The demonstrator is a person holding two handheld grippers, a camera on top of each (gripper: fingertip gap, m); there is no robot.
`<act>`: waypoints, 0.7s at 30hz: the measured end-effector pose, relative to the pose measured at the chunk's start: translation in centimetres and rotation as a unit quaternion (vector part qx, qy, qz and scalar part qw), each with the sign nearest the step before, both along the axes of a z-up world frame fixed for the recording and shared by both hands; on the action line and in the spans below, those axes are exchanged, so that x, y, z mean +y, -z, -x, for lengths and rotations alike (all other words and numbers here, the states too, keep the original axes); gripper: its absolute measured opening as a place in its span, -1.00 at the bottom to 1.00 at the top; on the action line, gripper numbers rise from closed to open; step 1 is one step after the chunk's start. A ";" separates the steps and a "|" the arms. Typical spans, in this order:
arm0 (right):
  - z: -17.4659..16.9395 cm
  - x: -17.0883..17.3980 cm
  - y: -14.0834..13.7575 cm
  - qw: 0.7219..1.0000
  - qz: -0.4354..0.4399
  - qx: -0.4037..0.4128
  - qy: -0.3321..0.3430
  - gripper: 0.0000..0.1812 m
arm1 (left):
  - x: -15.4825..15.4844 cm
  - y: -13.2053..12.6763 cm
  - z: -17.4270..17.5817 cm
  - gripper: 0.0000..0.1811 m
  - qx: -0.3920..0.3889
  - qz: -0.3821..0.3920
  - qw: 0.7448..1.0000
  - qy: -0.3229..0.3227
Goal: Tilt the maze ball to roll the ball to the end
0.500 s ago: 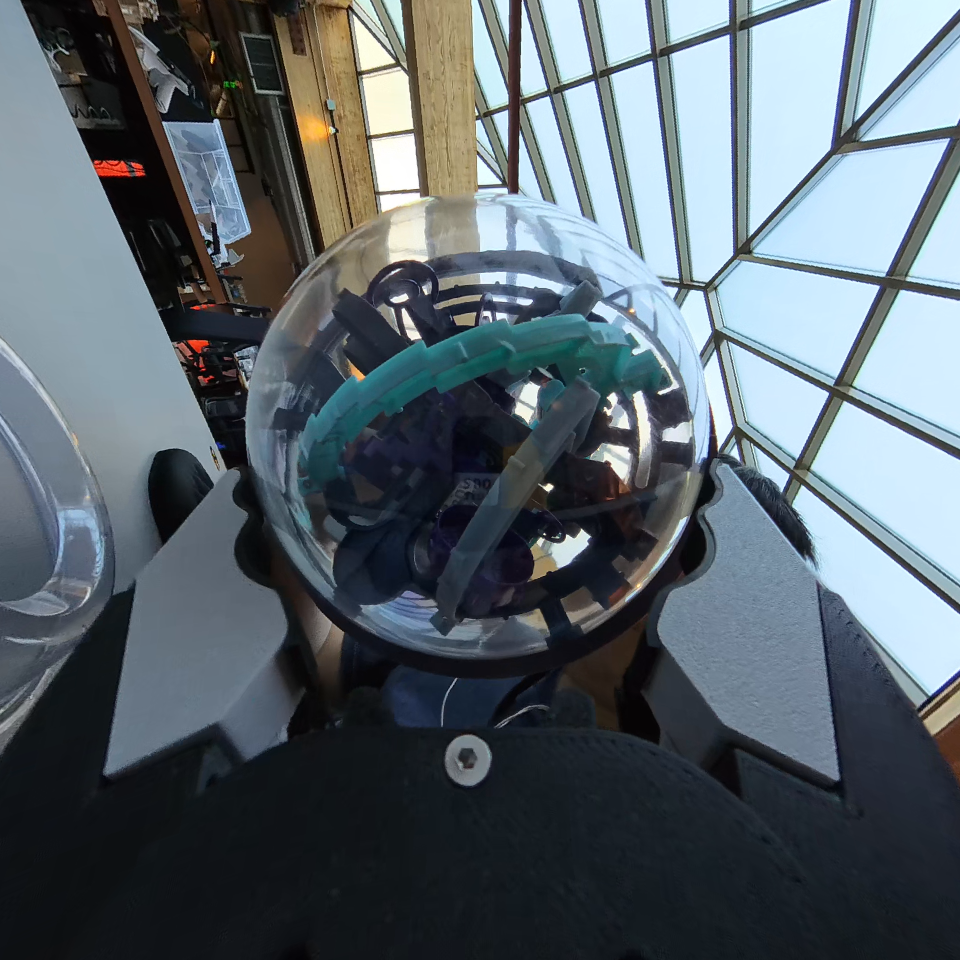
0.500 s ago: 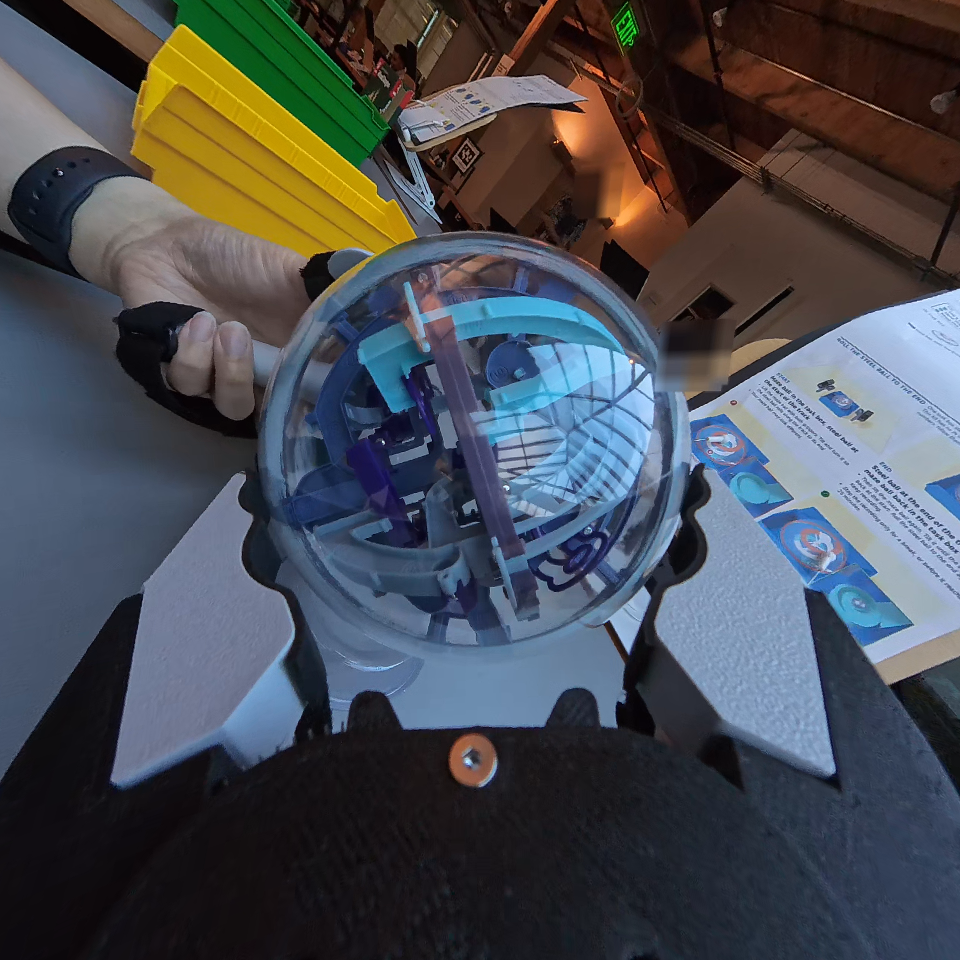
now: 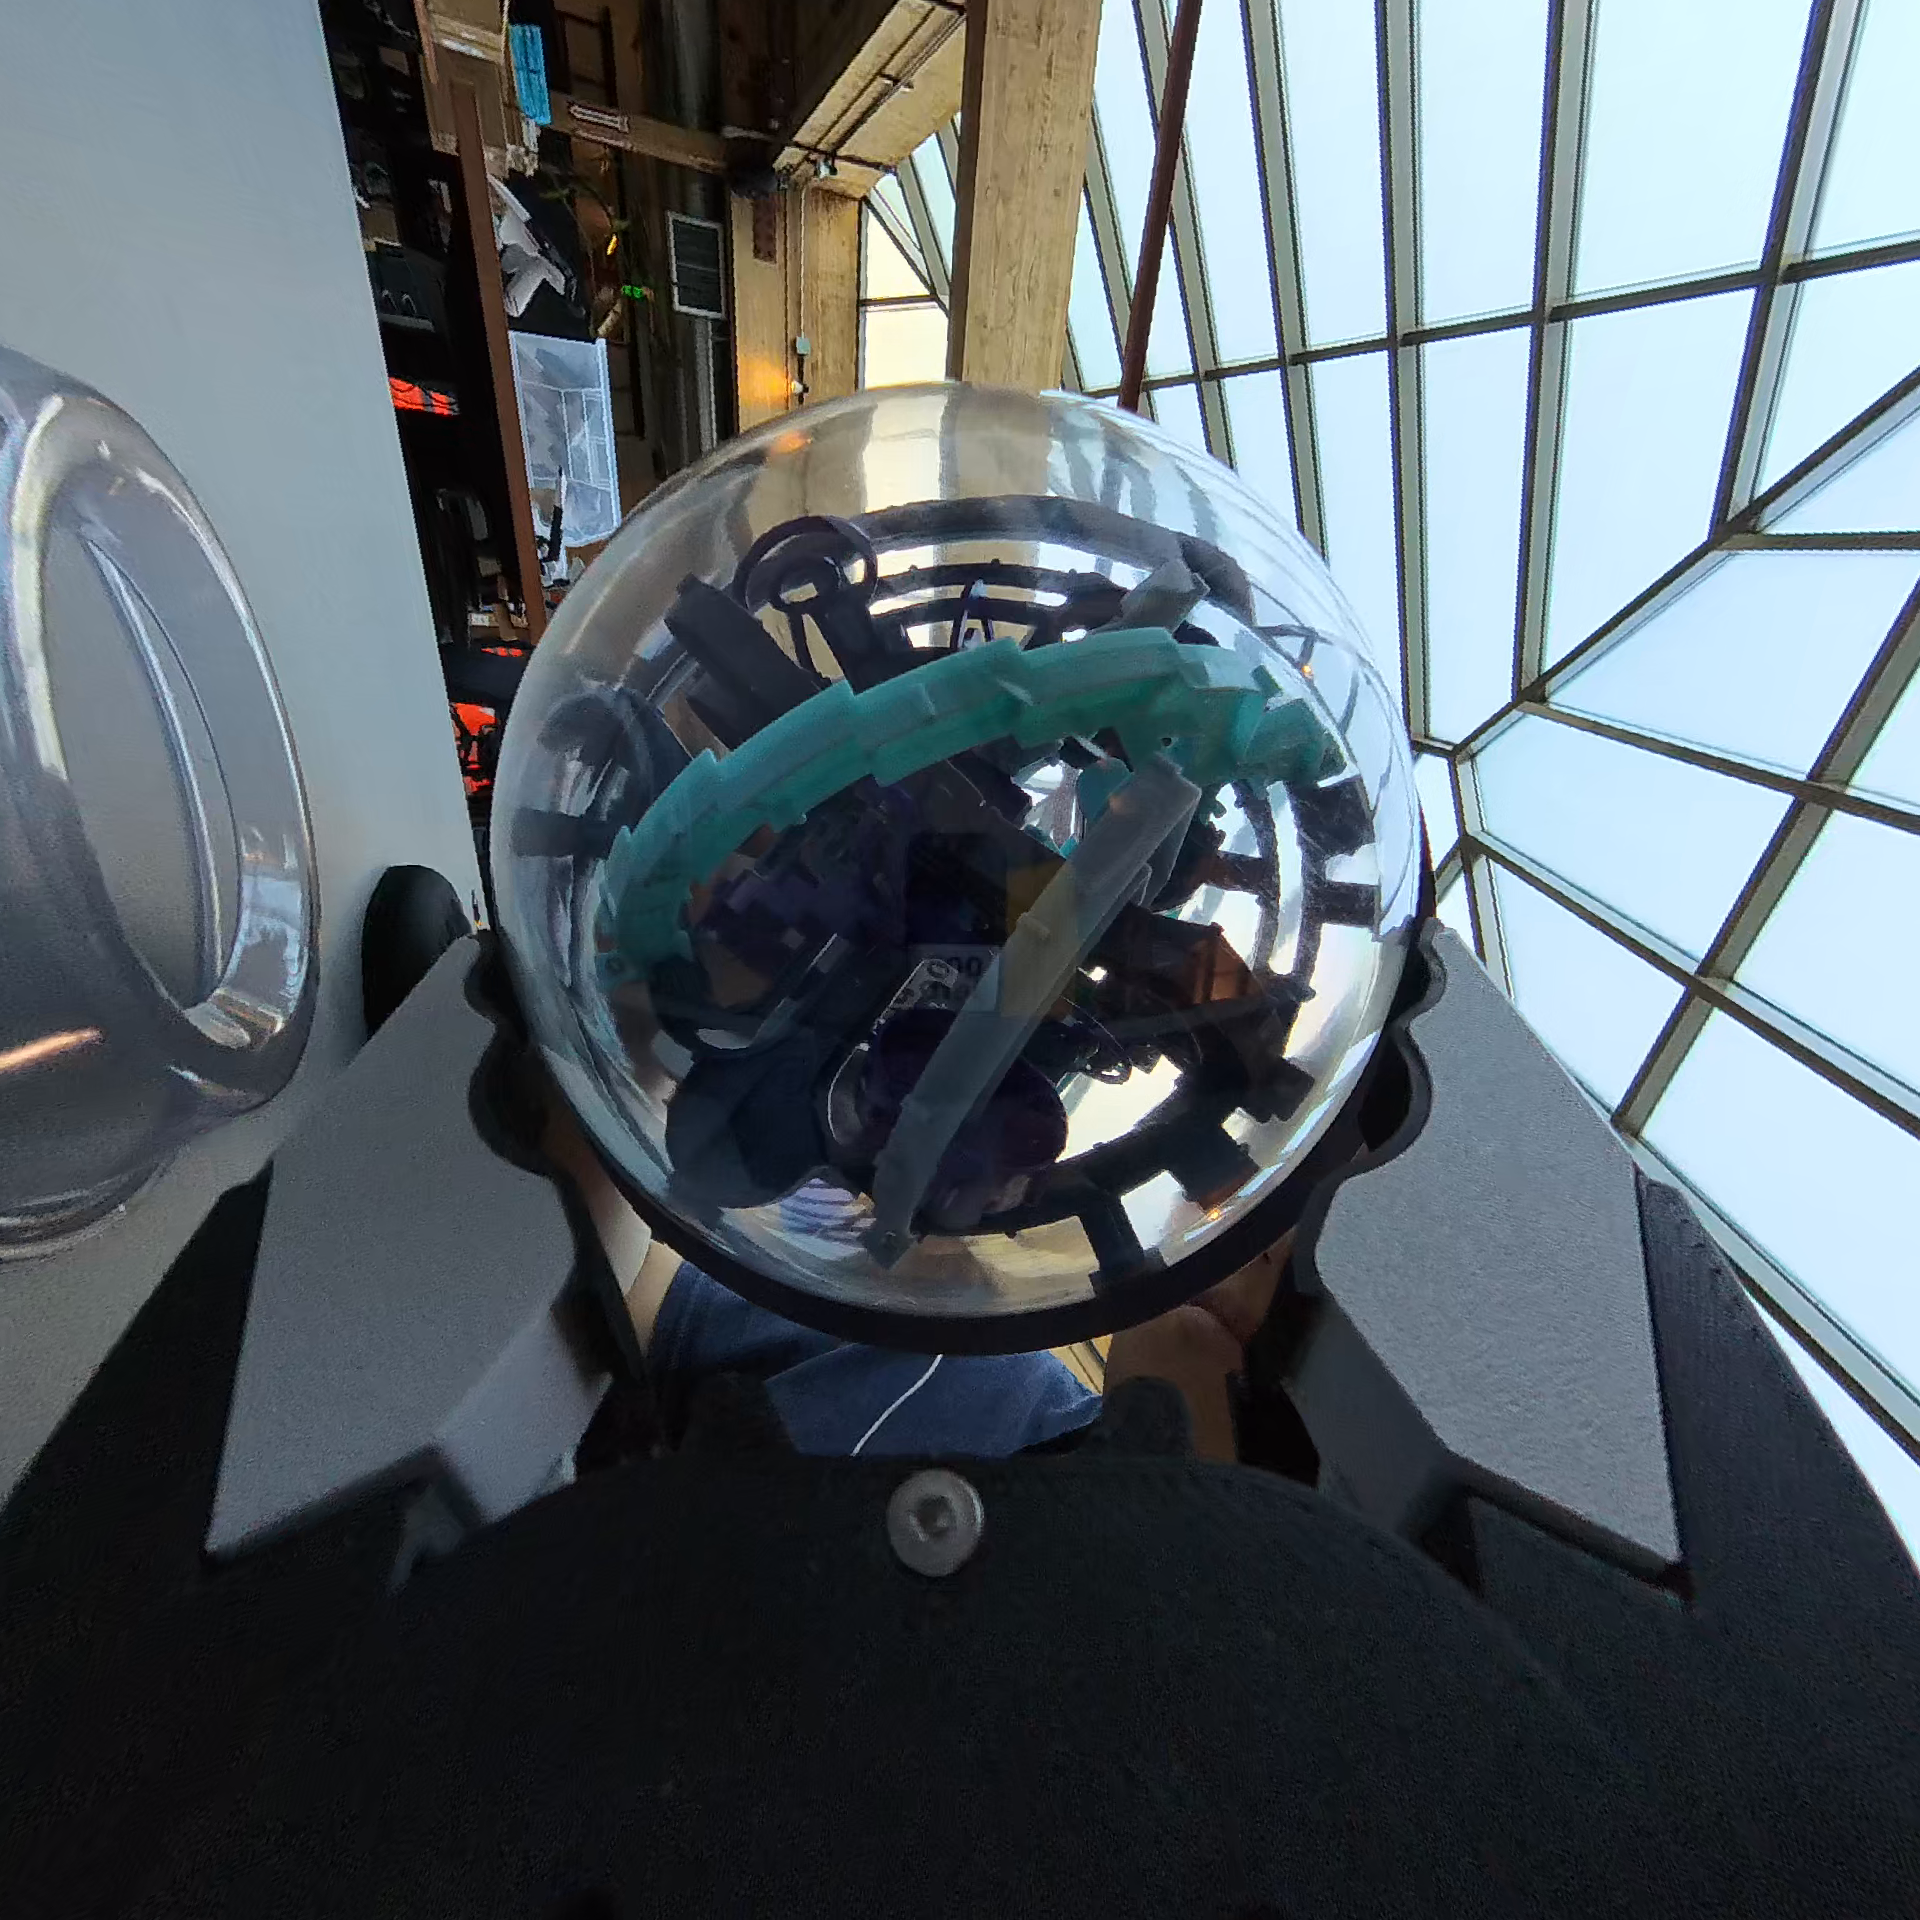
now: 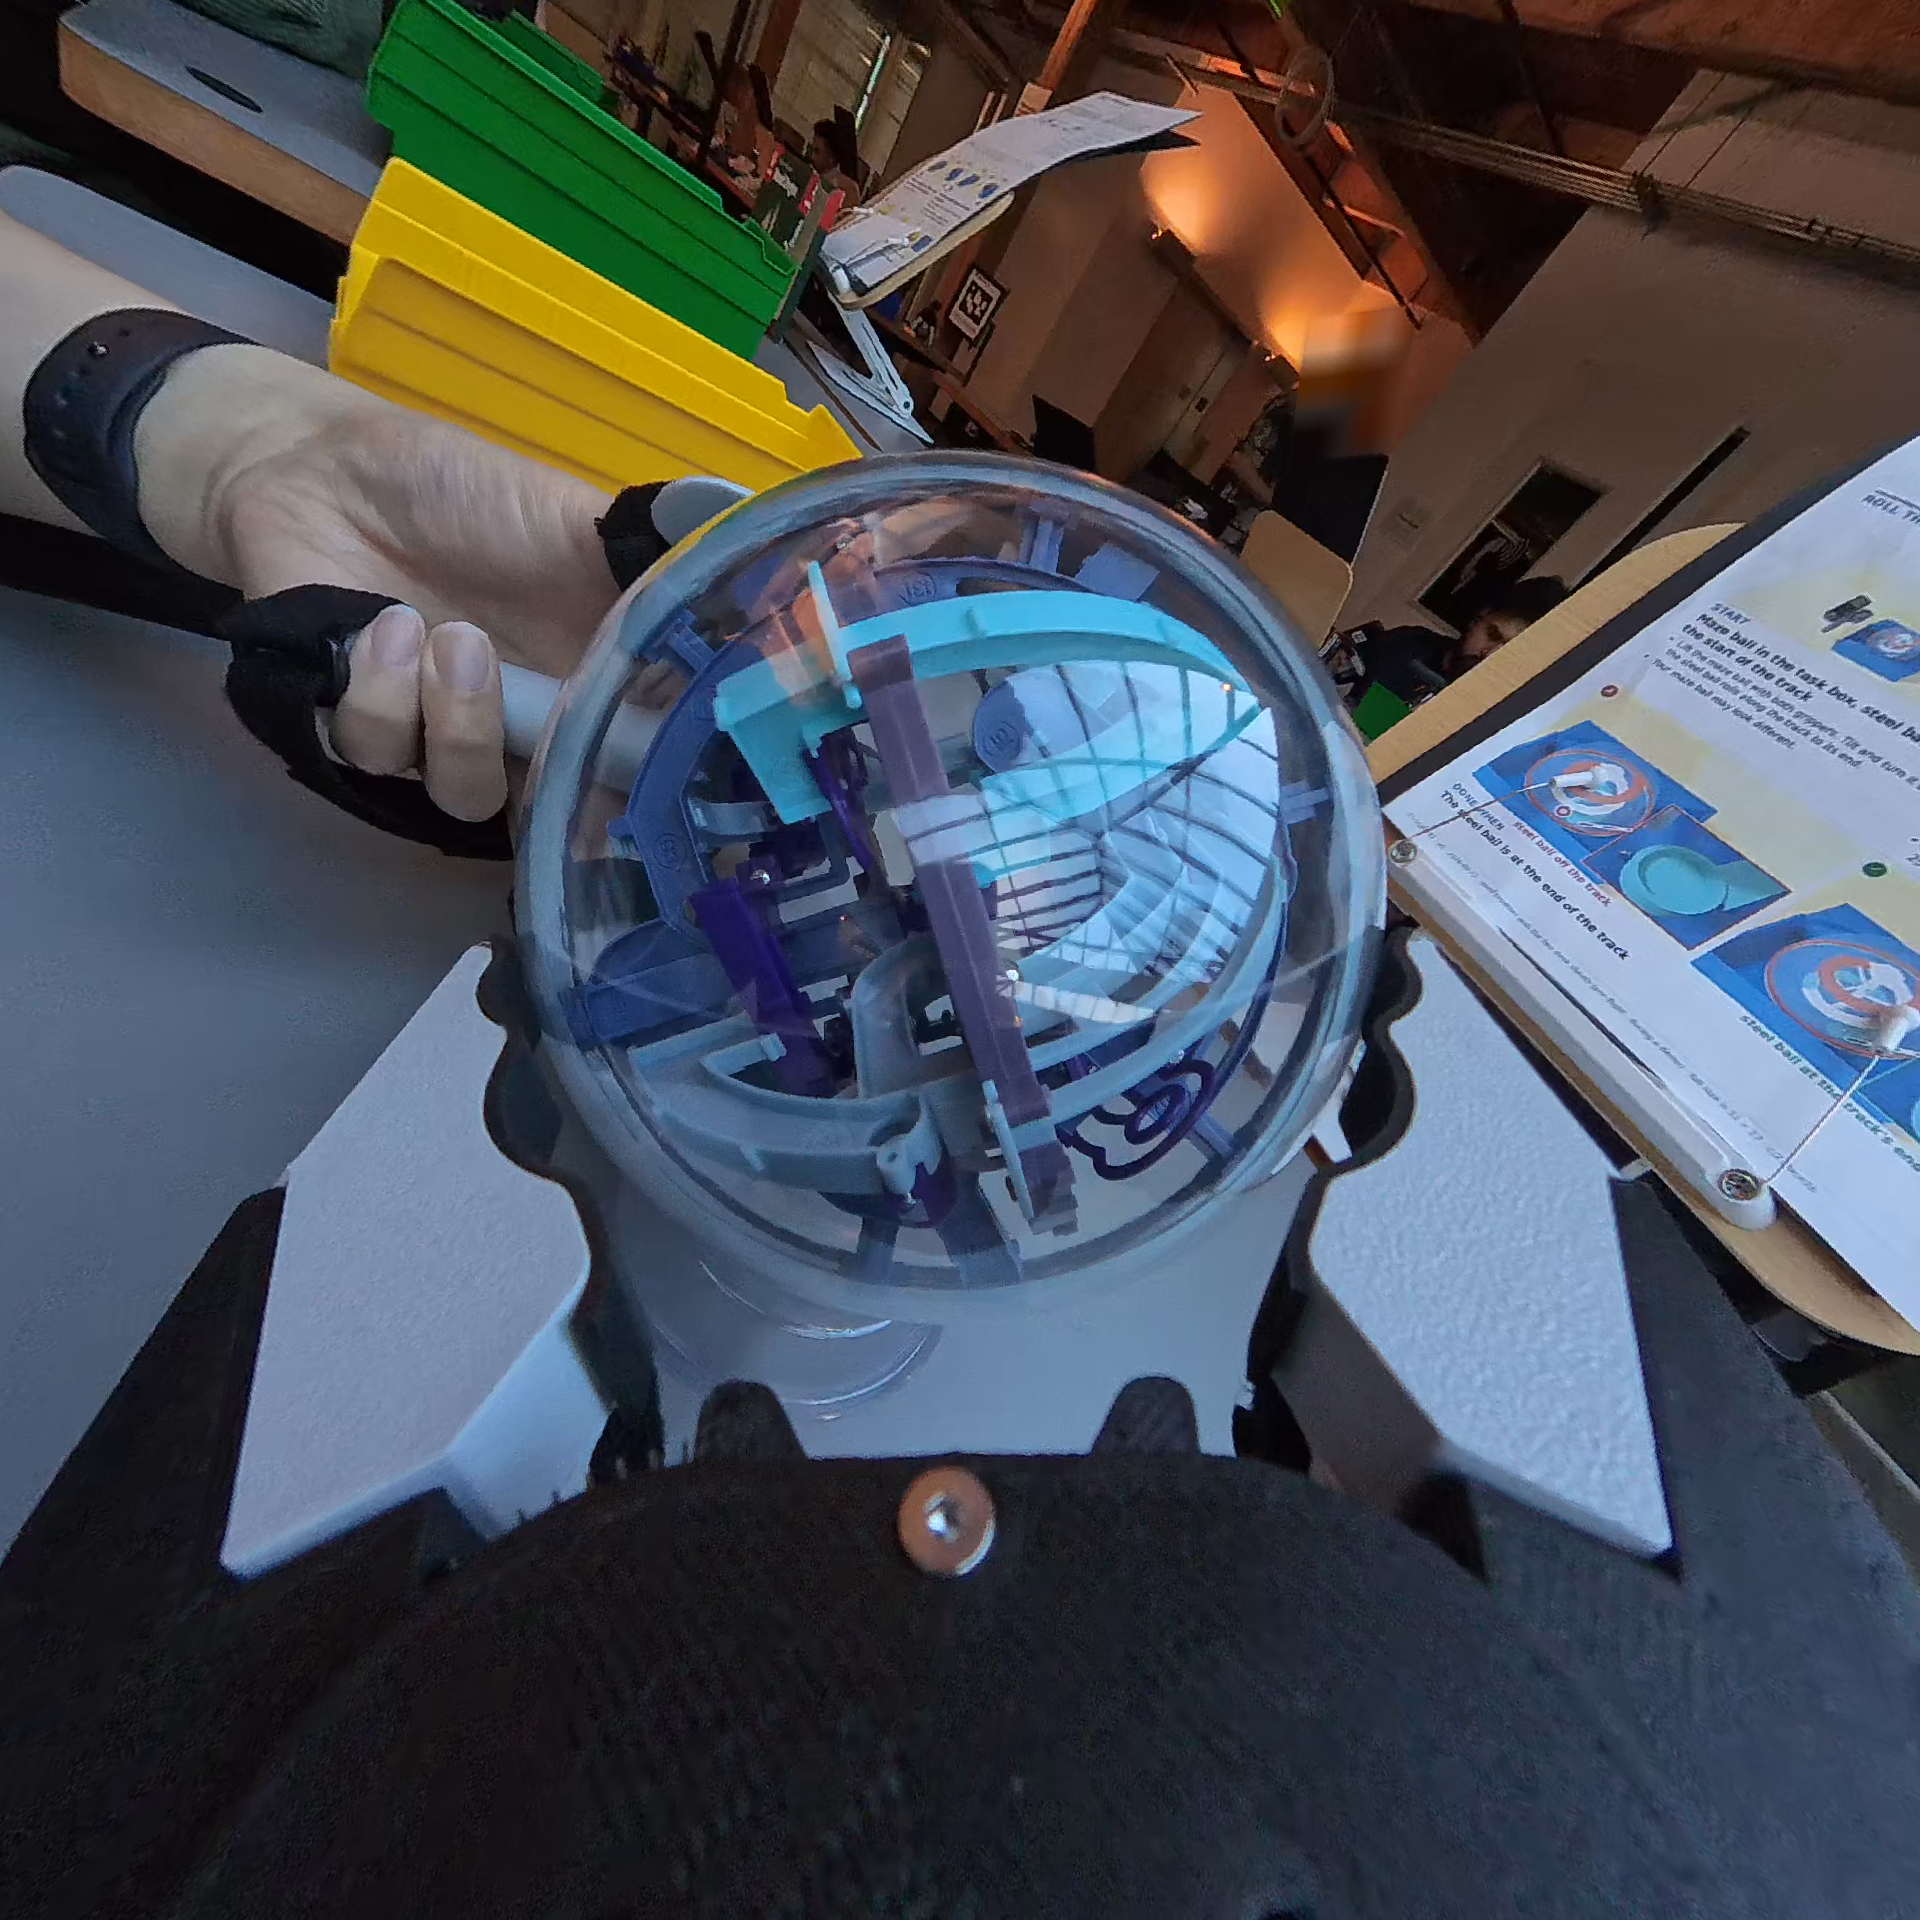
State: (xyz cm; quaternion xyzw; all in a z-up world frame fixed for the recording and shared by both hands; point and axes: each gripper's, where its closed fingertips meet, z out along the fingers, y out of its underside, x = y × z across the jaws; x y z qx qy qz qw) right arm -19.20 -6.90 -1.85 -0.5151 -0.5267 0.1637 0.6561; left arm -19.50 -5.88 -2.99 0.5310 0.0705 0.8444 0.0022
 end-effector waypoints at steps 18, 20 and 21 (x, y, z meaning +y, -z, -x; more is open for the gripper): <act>-0.1 -0.3 -1.3 0.998 0.015 0.060 -0.023 0.70 | -0.7 -0.9 -0.1 0.73 0.011 -0.029 1.000 0.005; -0.2 -0.3 -1.5 0.997 0.019 0.067 -0.025 0.70 | -0.9 -1.1 -0.1 0.72 0.009 -0.038 0.999 0.008; -0.2 -0.4 -1.6 0.997 0.020 0.070 -0.028 0.70 | -1.0 -1.2 -0.2 0.72 0.007 -0.041 0.999 0.012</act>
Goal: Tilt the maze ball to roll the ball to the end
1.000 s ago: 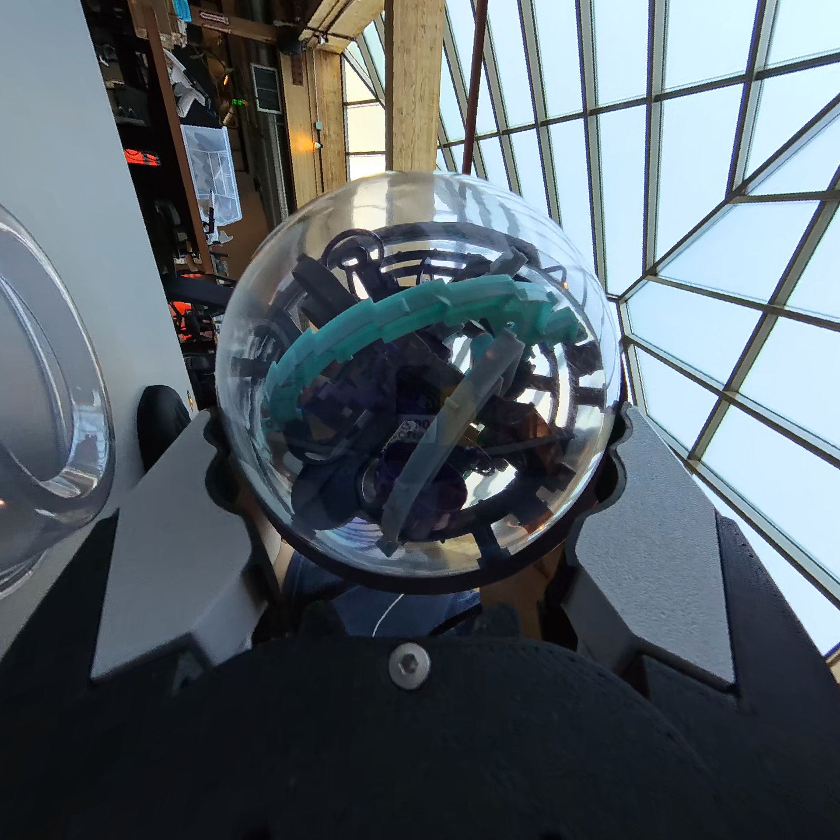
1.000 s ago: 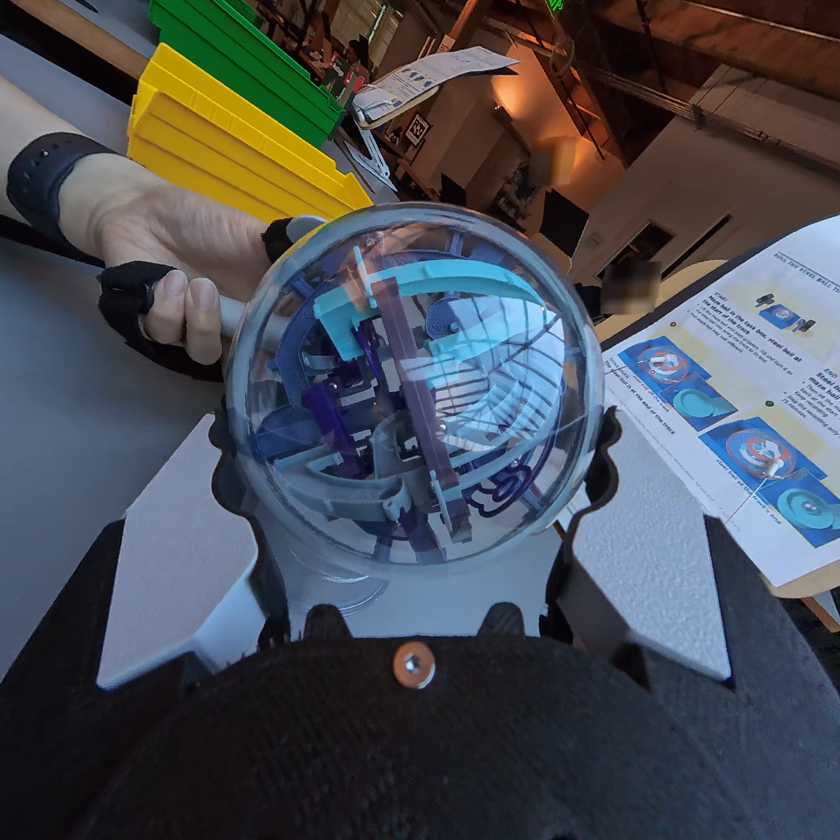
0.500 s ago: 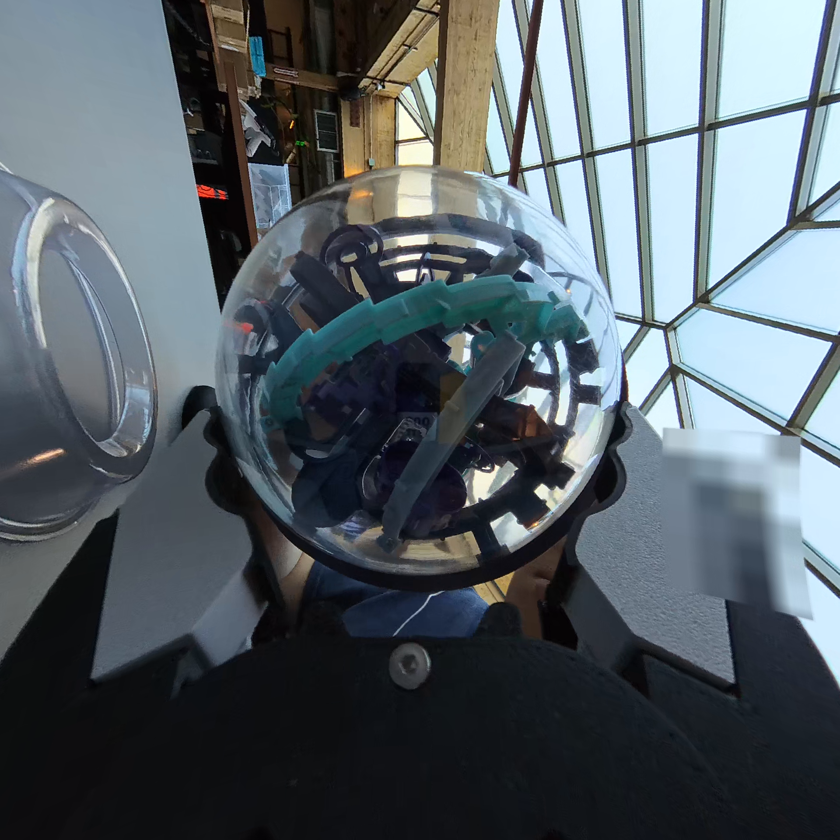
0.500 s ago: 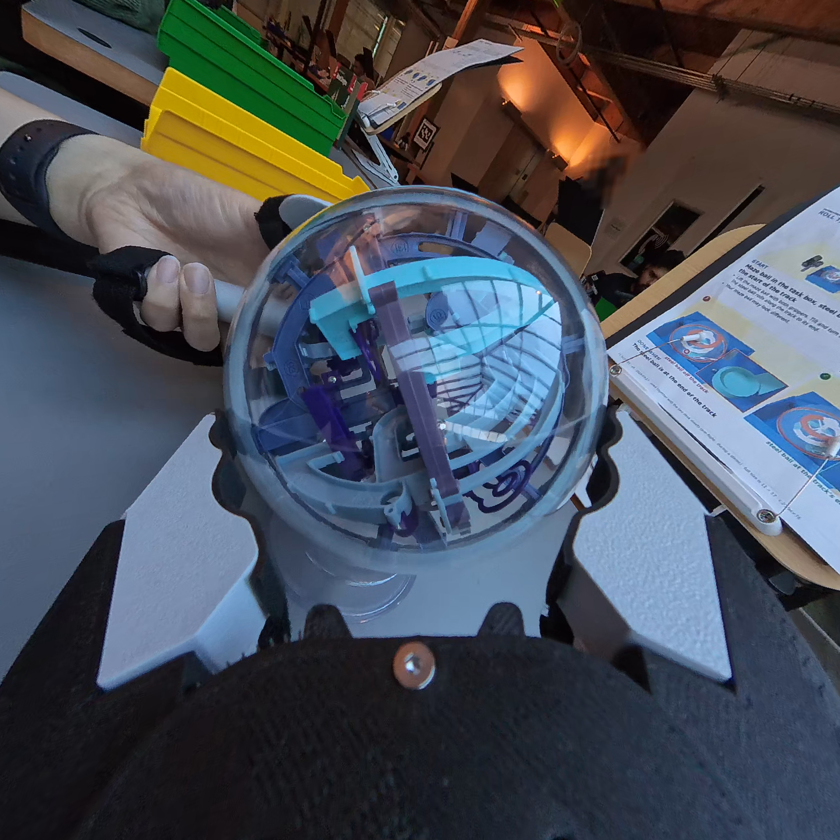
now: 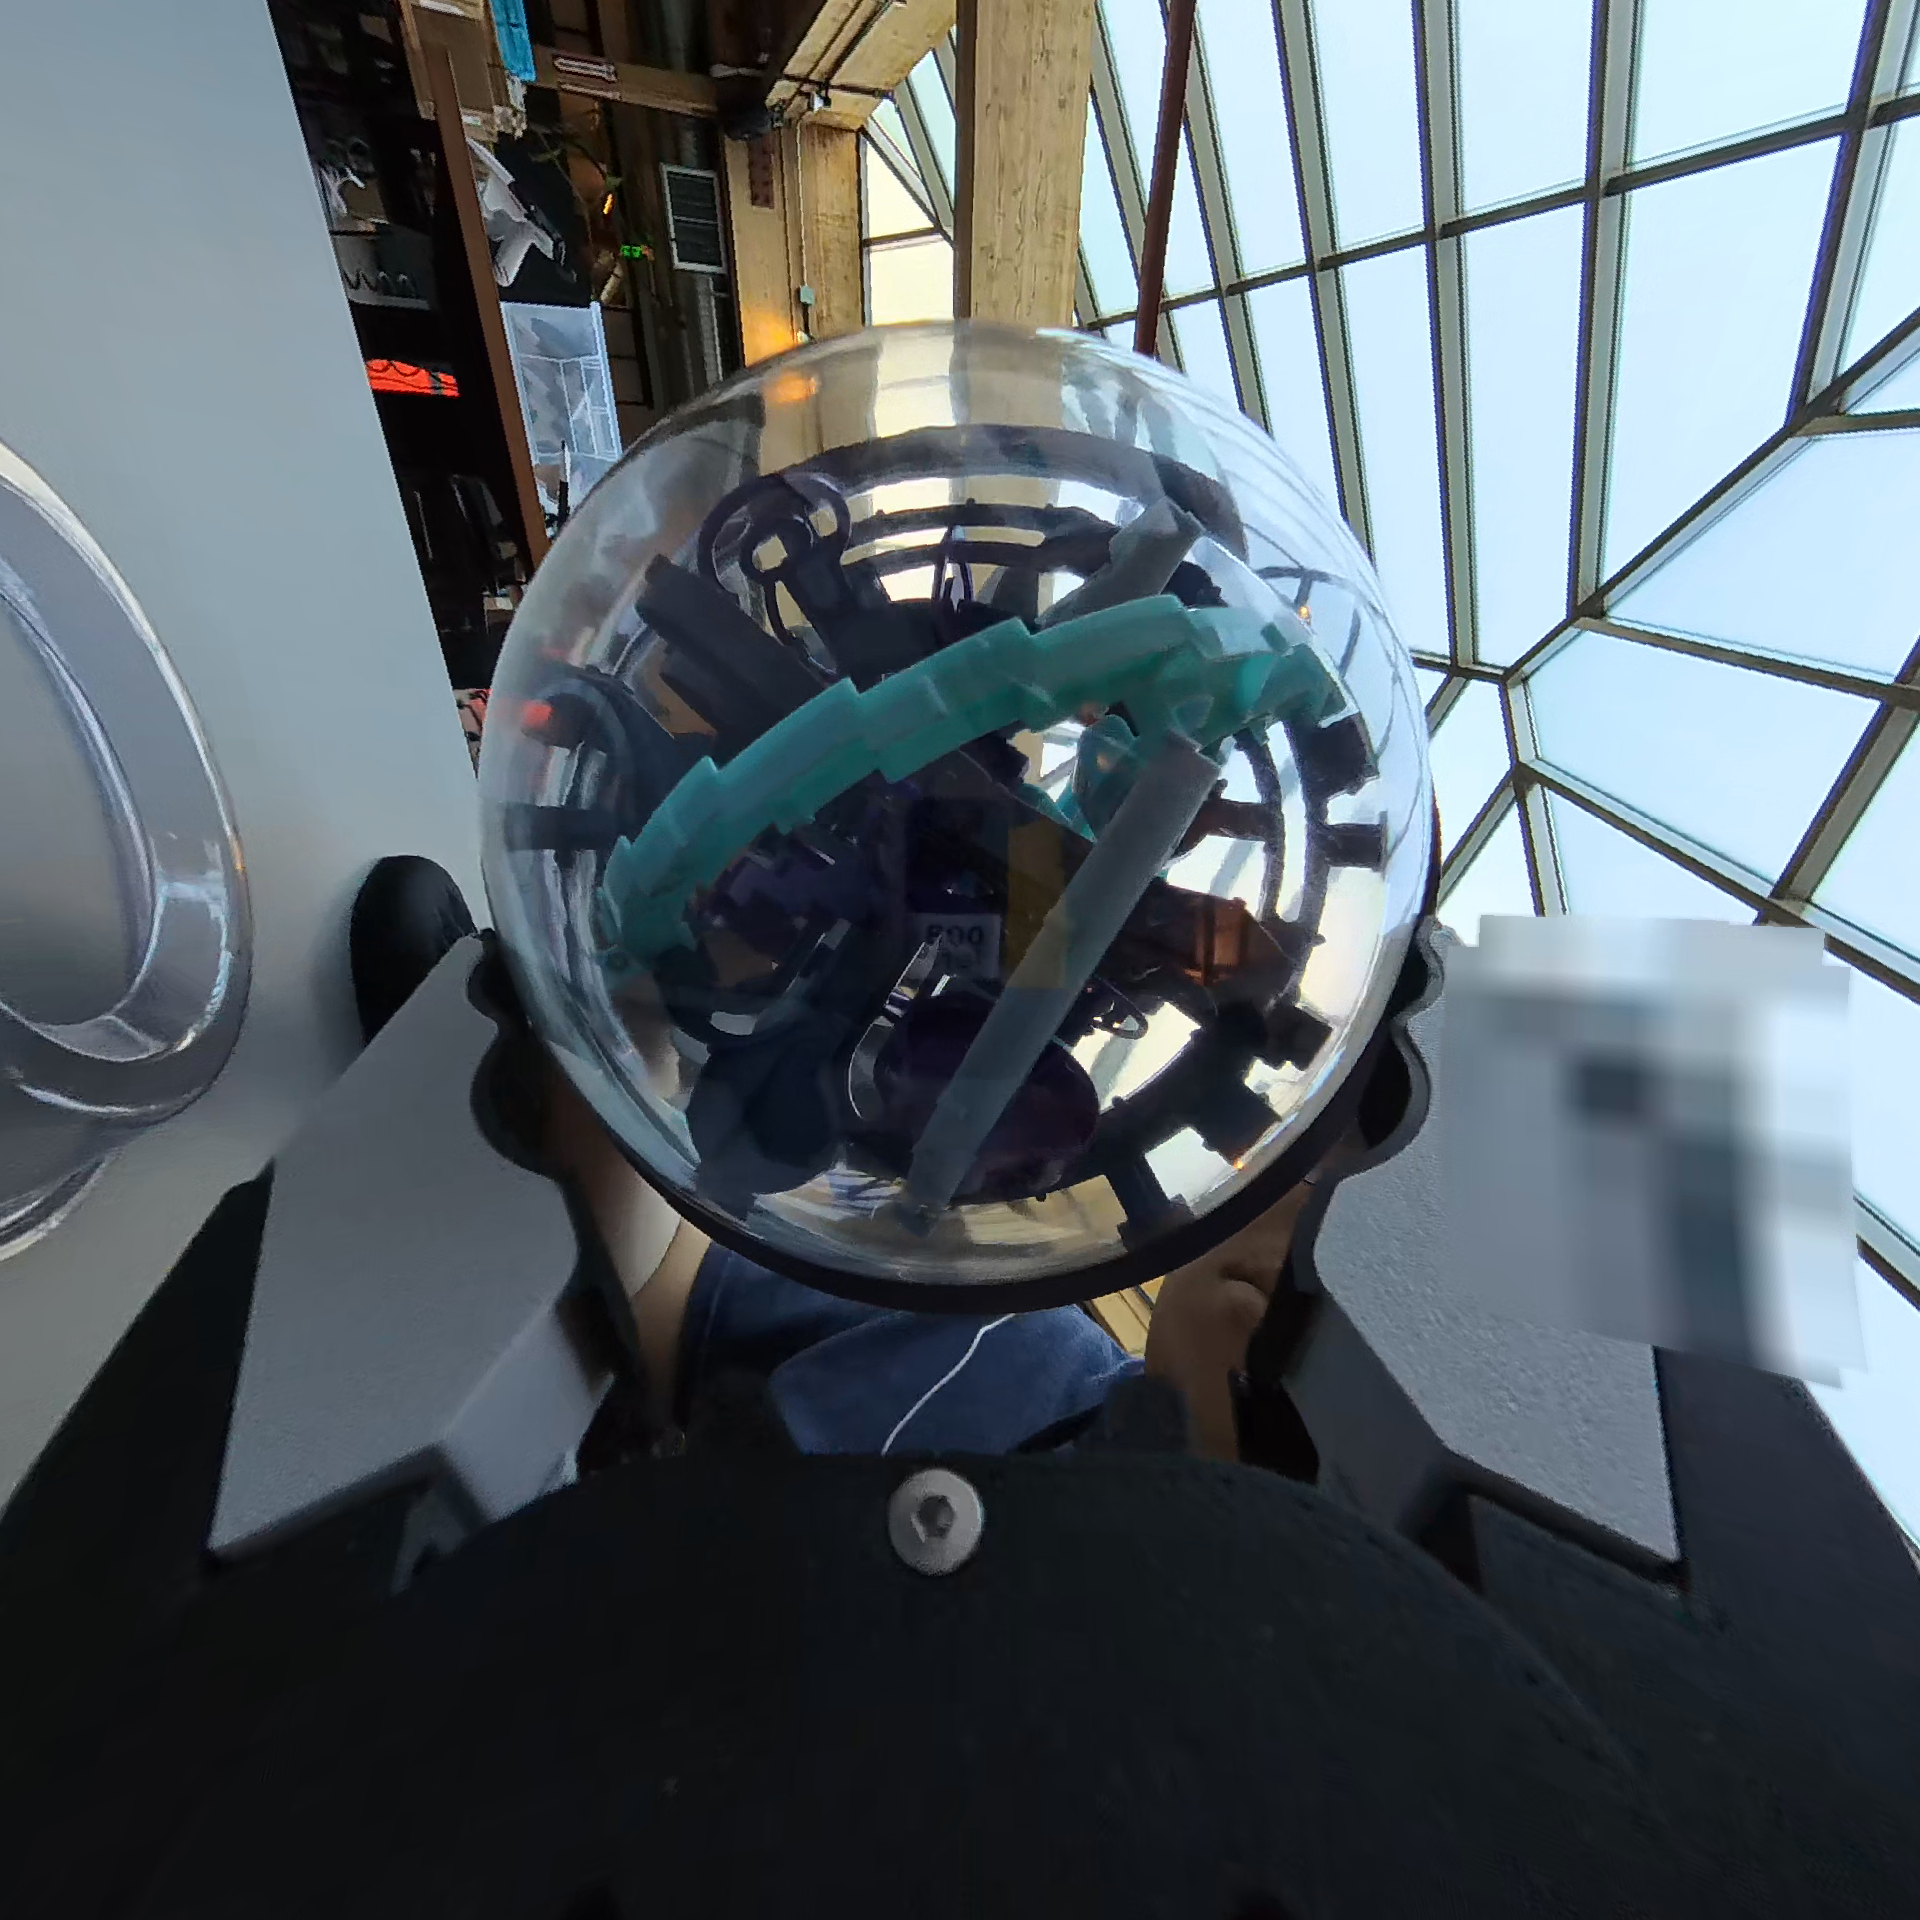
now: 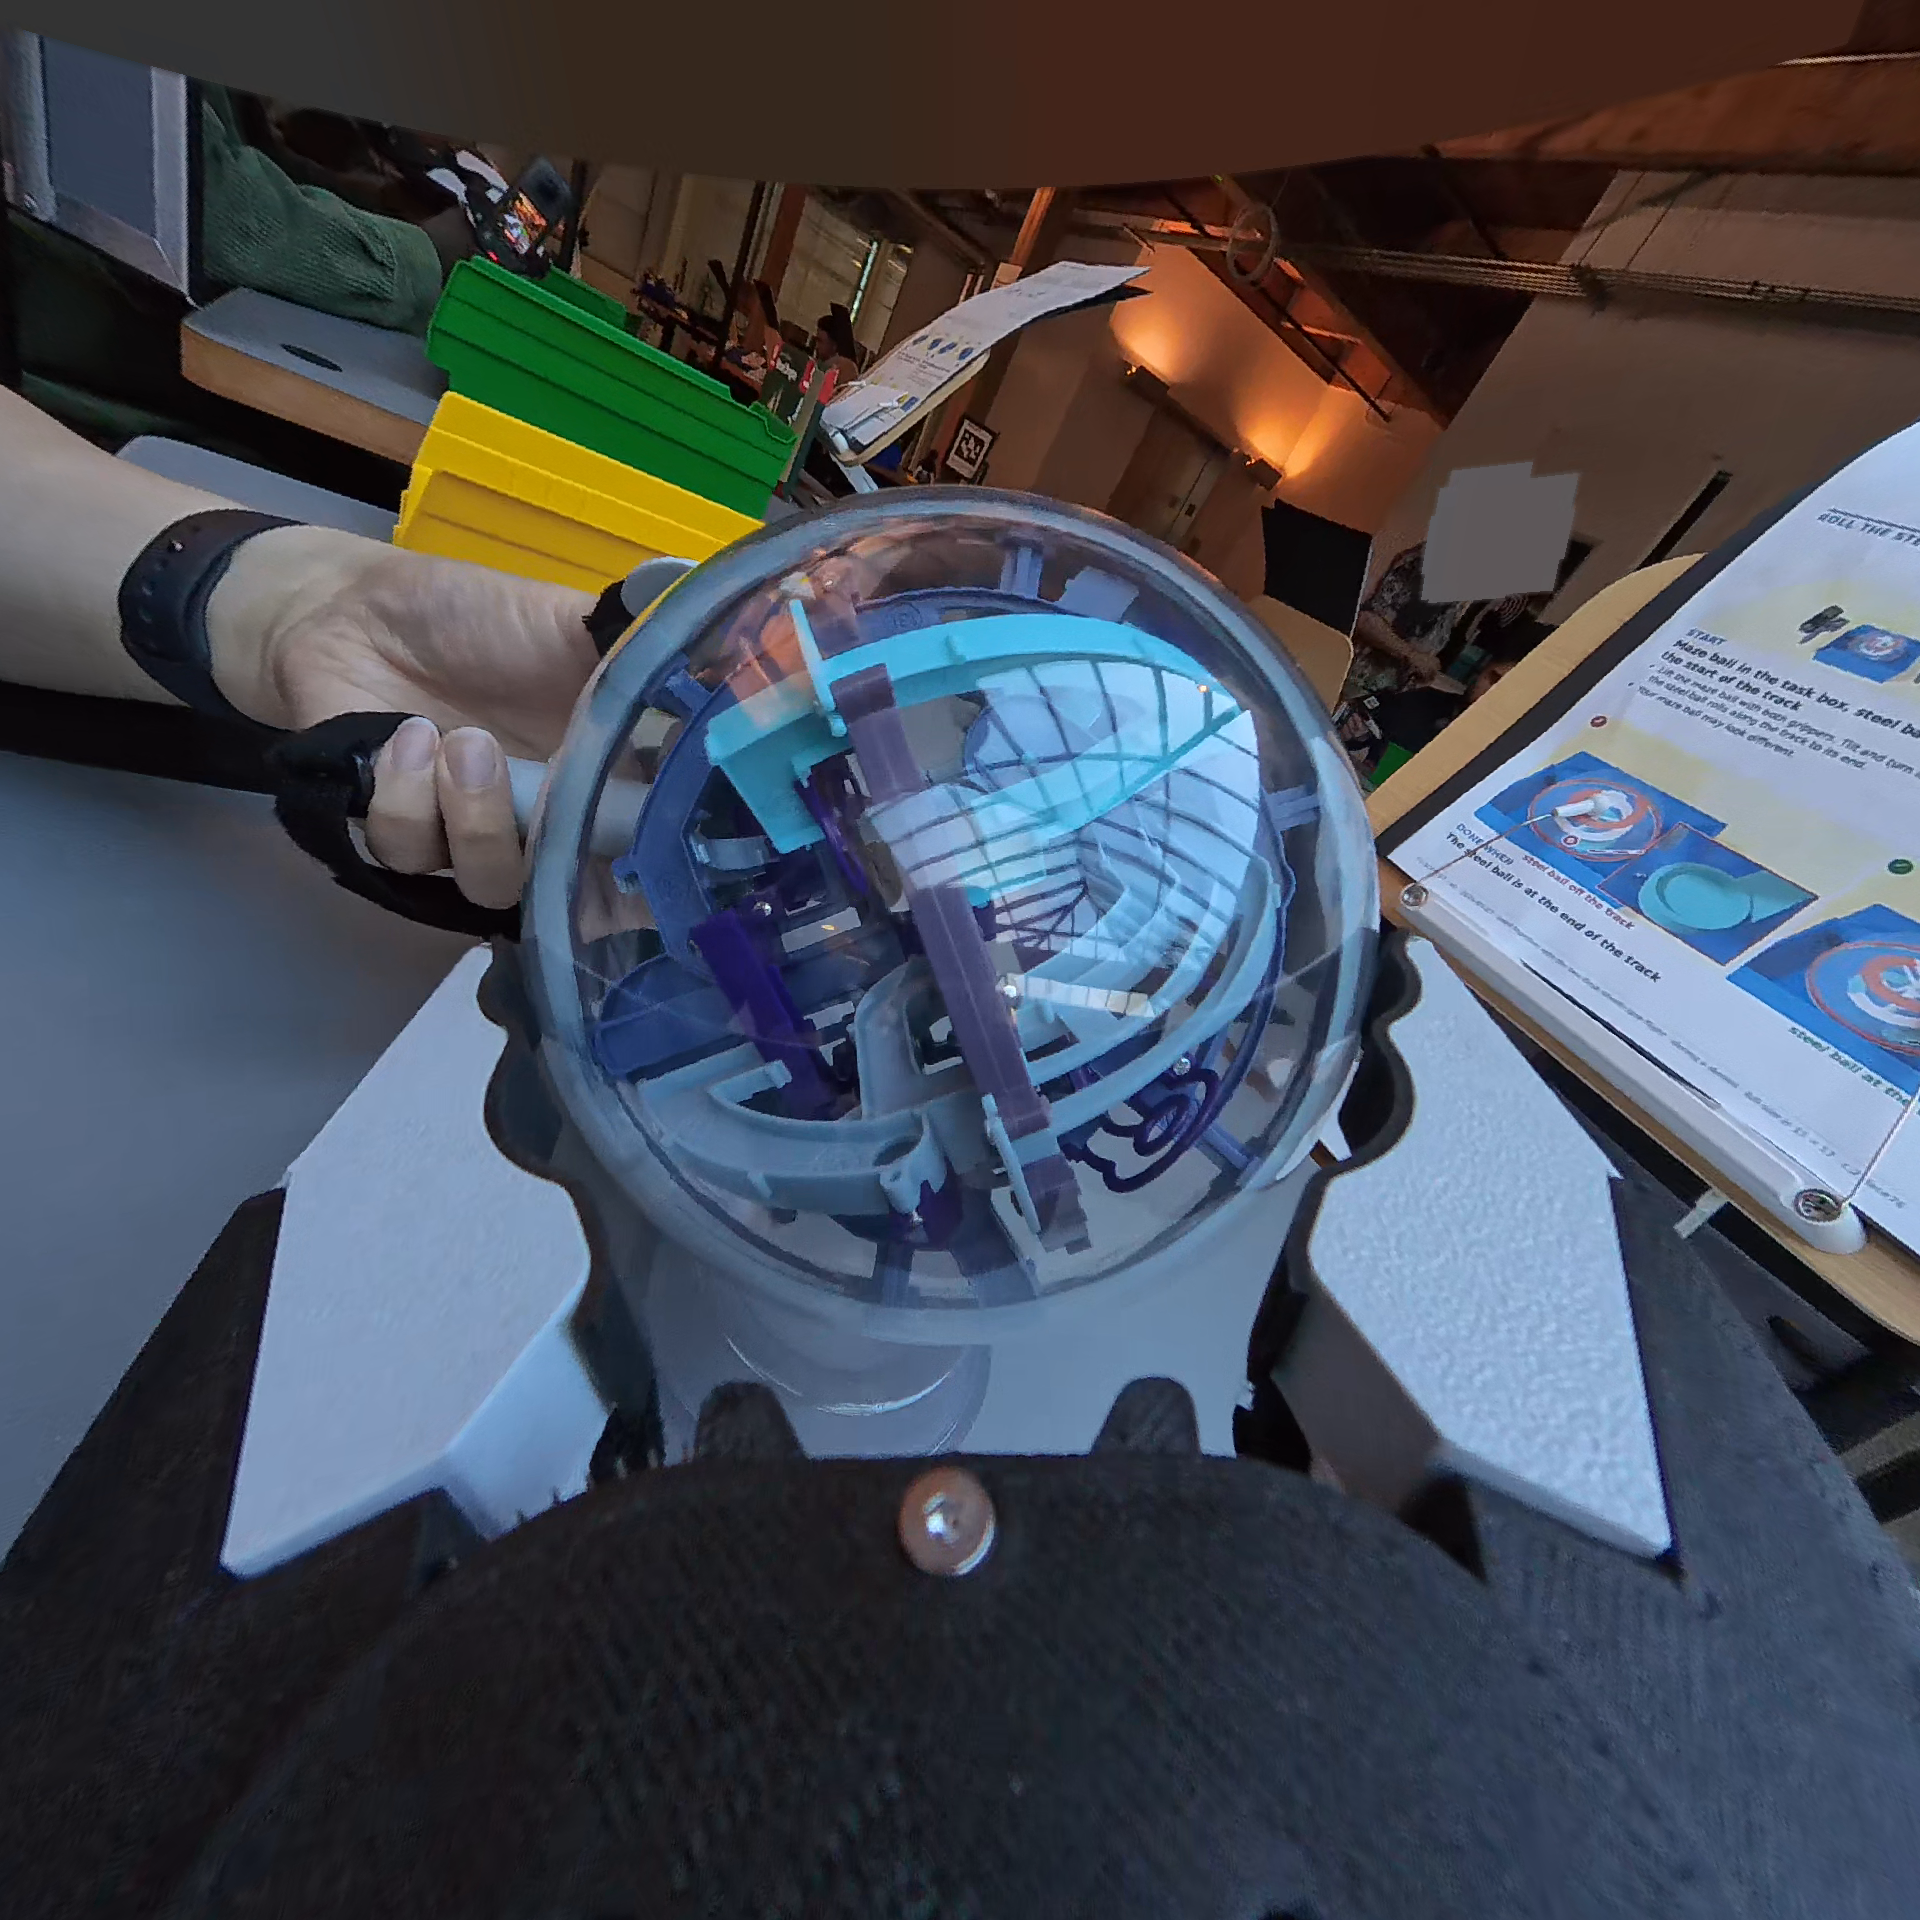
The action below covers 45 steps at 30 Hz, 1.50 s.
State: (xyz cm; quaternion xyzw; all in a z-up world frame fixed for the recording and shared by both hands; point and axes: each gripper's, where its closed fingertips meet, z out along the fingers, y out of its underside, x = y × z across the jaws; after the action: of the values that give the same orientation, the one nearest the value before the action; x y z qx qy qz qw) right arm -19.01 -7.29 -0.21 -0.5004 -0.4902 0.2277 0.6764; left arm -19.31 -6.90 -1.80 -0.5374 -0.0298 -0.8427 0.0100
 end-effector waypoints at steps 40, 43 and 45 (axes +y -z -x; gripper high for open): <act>-0.9 -0.9 -2.1 0.998 0.021 0.045 -0.033 0.68 | -3.5 -0.7 -0.6 0.75 -0.003 -0.184 0.980 0.073; -1.1 -0.8 -2.2 0.998 0.021 0.047 -0.030 0.68 | -3.8 -0.6 -0.9 0.76 0.005 -0.213 0.975 0.069; -1.0 -0.8 -2.2 0.998 0.019 0.044 -0.027 0.68 | -3.8 -0.6 -0.8 0.75 0.008 -0.221 0.973 0.066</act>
State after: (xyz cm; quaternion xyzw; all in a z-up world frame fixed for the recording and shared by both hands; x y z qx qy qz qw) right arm -17.99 -8.06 1.97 -0.4888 -0.4688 0.2773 0.6814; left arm -18.47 -10.71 -1.23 -0.5297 0.1928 -0.8227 0.0729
